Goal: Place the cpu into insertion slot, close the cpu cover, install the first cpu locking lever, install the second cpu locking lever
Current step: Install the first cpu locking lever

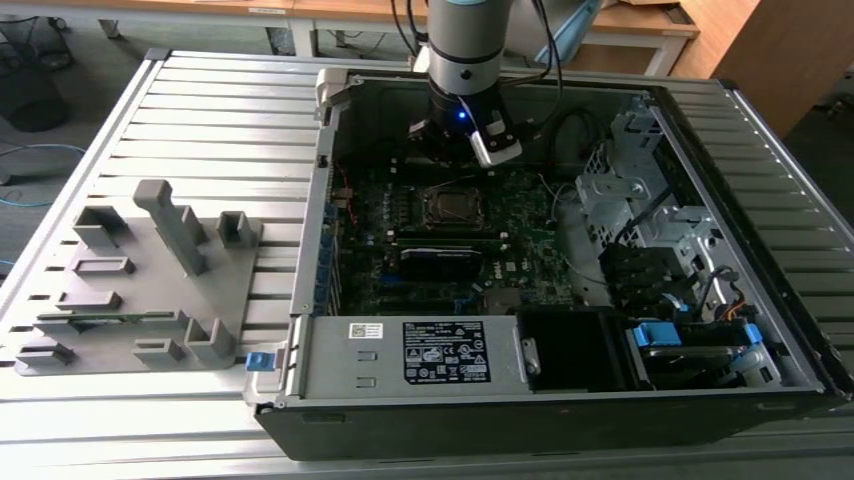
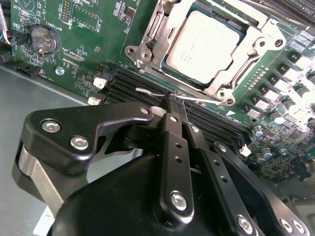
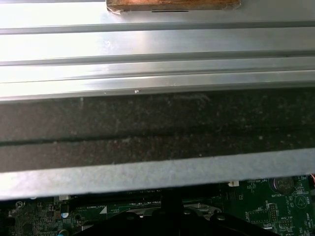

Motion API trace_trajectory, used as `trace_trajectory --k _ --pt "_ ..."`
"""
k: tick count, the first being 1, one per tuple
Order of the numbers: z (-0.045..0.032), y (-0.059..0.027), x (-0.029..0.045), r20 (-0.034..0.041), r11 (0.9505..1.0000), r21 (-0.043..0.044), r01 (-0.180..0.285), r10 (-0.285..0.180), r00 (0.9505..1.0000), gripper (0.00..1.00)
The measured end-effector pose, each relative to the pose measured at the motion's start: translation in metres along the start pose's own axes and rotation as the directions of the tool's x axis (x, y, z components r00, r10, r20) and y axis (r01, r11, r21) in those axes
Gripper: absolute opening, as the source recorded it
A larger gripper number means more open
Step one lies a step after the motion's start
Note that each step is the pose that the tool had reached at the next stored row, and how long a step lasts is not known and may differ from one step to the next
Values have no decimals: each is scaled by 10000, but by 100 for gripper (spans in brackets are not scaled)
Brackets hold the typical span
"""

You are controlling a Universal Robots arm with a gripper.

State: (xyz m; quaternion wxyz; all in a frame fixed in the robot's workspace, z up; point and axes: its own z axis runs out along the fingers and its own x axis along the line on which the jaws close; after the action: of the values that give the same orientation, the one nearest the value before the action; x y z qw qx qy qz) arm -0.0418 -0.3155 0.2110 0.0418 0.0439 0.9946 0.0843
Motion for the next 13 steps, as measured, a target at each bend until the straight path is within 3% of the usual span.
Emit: trace_trajectory --k 13 --pt "9 9 -11 8 10000 2 -42 42 10000 11"
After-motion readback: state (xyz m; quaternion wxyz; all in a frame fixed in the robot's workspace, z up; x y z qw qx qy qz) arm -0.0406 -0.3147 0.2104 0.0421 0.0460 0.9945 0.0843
